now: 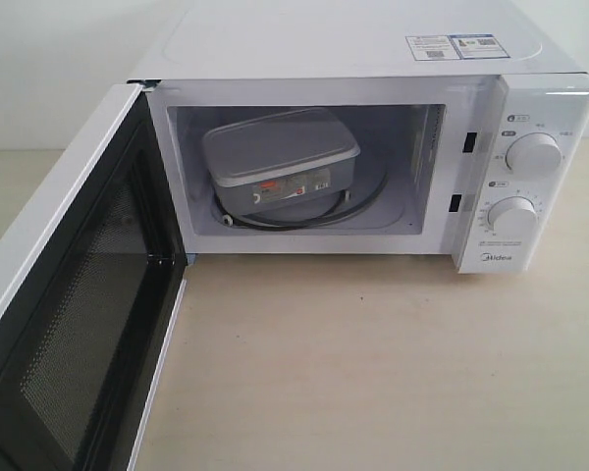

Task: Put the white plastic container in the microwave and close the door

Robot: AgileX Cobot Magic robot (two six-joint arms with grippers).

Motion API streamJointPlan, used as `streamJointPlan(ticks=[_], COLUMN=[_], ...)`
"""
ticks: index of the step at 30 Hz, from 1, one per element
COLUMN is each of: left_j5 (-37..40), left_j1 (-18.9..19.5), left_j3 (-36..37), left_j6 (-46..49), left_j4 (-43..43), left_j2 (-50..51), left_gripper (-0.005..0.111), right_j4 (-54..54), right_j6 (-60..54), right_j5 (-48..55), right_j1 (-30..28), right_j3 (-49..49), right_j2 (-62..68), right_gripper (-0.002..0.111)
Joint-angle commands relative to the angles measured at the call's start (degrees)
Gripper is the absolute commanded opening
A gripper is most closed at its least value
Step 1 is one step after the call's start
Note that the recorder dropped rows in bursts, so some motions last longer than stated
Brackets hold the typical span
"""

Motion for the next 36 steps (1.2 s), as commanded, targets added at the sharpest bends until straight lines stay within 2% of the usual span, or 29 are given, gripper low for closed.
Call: streamJointPlan(ticks=[1, 4, 9, 36], left_j5=[0.0, 0.0, 0.0, 0.0], left_j1=[0.1, 0.1, 0.1, 0.1], left_j3=[0.2, 0.2, 0.2, 0.2], left_j6=[-0.4, -0.4, -0.4, -0.4], left_j4=[0.0, 0.0, 0.0, 0.0], left_j2=[-0.2, -0.2, -0.2, -0.2], left_gripper=[0.004, 0.004, 0.004, 0.004], right_j4=[-0.7, -4.2, -15.6, -15.2], right_j6=[0.2, 3.1, 16.7, 16.7], right_j5=[5.9, 11.4, 18.9, 20.1], right_j1=[-0.3, -0.3, -0.3, -0.3], right_j3=[0.4, 0.4, 0.4, 0.4], right_j2=[-4.9, -8.8, -8.8, -8.8], right_gripper=[0.000, 0.000, 0.000, 0.000])
